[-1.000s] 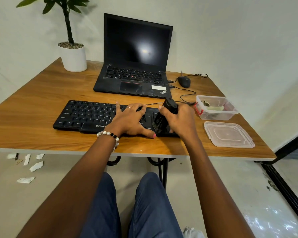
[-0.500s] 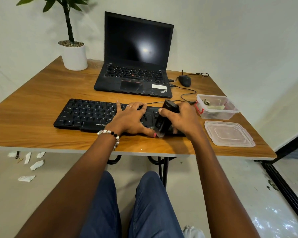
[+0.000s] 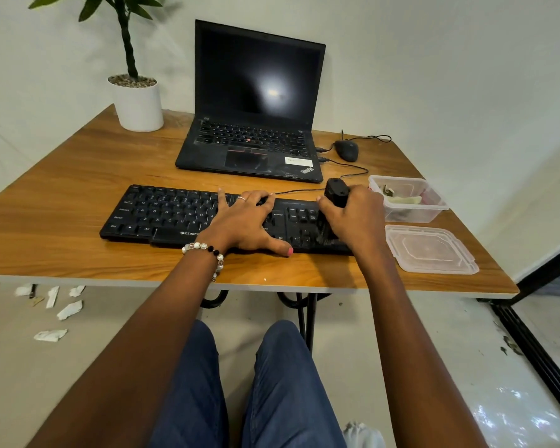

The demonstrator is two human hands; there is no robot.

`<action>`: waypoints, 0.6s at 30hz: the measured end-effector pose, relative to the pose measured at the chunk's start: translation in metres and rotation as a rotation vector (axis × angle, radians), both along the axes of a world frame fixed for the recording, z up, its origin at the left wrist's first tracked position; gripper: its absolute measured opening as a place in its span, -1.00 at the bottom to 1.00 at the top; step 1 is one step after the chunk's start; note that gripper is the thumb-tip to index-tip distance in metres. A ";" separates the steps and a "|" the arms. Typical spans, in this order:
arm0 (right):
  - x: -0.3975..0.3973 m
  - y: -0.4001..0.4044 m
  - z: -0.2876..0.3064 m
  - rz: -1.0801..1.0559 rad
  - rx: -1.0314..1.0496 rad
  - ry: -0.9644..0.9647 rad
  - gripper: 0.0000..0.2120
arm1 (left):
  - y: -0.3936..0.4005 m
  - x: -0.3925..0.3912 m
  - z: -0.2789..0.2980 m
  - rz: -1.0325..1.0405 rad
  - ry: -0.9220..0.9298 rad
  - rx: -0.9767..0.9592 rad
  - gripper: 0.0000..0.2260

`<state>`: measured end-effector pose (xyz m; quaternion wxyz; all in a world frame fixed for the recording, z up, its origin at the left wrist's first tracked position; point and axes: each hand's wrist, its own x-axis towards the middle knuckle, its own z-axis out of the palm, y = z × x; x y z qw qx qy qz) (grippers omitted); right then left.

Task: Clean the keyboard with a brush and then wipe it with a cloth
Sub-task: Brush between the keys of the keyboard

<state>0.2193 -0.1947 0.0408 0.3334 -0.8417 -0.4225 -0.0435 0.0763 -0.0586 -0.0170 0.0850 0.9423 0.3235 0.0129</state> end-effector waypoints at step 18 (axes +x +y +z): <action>0.001 -0.003 0.005 0.088 0.149 0.253 -0.72 | 0.001 0.000 -0.001 0.004 -0.003 -0.001 0.15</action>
